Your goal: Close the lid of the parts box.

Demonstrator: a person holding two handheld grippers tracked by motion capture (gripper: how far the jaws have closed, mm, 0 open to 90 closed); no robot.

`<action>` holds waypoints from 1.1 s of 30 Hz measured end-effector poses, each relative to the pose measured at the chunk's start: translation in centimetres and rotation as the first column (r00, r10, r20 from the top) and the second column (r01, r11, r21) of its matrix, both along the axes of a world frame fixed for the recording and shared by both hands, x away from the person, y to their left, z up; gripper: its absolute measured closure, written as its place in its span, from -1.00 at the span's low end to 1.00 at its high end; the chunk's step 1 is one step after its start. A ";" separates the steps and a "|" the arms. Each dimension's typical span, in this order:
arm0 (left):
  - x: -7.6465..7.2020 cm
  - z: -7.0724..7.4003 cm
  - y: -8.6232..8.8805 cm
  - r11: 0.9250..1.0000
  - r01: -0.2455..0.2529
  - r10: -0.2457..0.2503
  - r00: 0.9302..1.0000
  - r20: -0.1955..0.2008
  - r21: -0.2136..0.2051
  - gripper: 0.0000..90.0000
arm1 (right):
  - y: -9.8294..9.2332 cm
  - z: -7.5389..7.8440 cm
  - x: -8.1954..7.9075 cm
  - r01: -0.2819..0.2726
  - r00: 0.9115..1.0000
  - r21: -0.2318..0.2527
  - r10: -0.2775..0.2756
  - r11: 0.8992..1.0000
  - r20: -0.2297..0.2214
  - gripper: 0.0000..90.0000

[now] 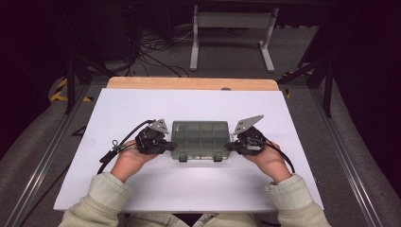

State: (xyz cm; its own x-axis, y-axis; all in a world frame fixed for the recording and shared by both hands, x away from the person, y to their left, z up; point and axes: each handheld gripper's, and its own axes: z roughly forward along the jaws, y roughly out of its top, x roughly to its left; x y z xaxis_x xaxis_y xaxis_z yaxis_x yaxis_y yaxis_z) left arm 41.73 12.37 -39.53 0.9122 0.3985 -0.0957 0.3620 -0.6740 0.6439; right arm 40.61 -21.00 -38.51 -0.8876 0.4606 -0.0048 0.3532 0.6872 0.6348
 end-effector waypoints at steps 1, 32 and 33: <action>0.0 0.0 0.0 1.000 0.000 0.000 1.000 0.000 0.000 0.99 | 0.0 -0.1 0.0 -0.001 1.000 -0.007 0.001 1.000 -0.002 1.00; -0.1 -1.0 0.2 0.998 -0.056 0.056 0.998 0.020 -0.024 1.00 | -0.1 -1.0 -0.4 0.034 0.998 -0.006 -0.034 0.999 0.047 1.00; -0.1 -1.0 0.2 0.998 -0.056 0.056 0.998 0.020 -0.024 1.00 | 0.0 -1.0 -0.6 0.043 0.998 -0.011 -0.042 0.999 0.052 1.00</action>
